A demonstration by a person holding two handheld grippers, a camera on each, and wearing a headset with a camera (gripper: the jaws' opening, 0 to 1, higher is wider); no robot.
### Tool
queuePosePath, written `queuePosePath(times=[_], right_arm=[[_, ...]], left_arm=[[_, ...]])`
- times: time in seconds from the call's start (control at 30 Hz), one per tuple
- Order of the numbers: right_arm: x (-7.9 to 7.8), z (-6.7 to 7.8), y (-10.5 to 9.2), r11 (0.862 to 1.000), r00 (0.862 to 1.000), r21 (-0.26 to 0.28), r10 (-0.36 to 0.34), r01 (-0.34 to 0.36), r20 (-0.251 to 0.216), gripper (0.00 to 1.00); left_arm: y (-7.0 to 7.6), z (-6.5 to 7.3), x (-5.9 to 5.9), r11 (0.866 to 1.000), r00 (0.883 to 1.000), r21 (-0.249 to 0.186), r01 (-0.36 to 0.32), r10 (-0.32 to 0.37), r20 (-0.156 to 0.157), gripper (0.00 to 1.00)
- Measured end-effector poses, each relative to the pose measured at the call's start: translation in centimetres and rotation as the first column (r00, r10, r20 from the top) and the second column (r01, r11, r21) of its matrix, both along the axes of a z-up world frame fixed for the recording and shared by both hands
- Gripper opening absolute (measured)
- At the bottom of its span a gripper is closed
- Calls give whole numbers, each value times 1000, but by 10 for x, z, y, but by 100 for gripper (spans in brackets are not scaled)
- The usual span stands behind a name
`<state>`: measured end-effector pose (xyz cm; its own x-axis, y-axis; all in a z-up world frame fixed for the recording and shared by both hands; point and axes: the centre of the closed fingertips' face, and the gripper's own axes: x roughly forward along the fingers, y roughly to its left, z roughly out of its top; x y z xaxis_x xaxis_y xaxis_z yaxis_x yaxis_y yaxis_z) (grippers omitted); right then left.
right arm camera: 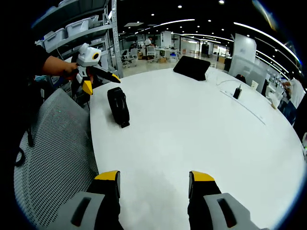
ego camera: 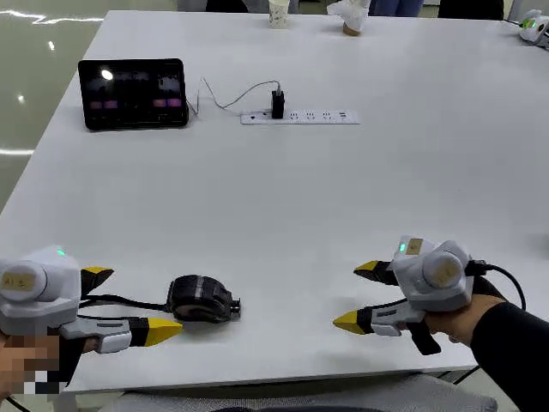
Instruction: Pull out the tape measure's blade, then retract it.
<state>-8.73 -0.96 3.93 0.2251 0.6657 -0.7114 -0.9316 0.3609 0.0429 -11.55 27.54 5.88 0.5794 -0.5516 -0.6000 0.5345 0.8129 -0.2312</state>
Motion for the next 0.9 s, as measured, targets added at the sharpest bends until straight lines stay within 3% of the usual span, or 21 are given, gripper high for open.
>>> queuePosePath(times=[0.23, 0.33, 0.43, 0.5, 0.57, 0.6, 0.9], right_arm=[[4, 3, -32, 999, 1000, -28, -28, 28, 14, 61], [4, 3, -45, 998, 999, -38, -49, 49, 8, 69], [5, 5, -59, 997, 997, -35, -74, 74, 5, 75], [6, 4, -66, 995, 996, -35, -92, 92, 0, 77], [6, 4, -75, 993, 994, -37, -109, 109, -9, 80], [5, 5, -79, 993, 993, -41, -115, 114, -9, 81], [-4, 18, -98, 990, 991, -27, -137, 136, -4, 91]], left_arm=[[14, 8, 1, 1000, 1000, -14, -14, 14, -9, 99], [18, 9, 0, 1000, 1000, 2, -6, 6, -9, 99], [22, 12, 1, 1000, 1000, 30, 4, -5, 21, 99], [22, 12, 0, 1000, 1000, 17, 5, -5, 6, 99], [23, 13, 0, 1000, 1000, 22, 4, -4, 19, 99], [25, 12, -1, 1000, 1000, 23, 2, -2, 2, 99], [31, 15, -5, 1000, 1000, 9, -8, 8, -13, 99]])
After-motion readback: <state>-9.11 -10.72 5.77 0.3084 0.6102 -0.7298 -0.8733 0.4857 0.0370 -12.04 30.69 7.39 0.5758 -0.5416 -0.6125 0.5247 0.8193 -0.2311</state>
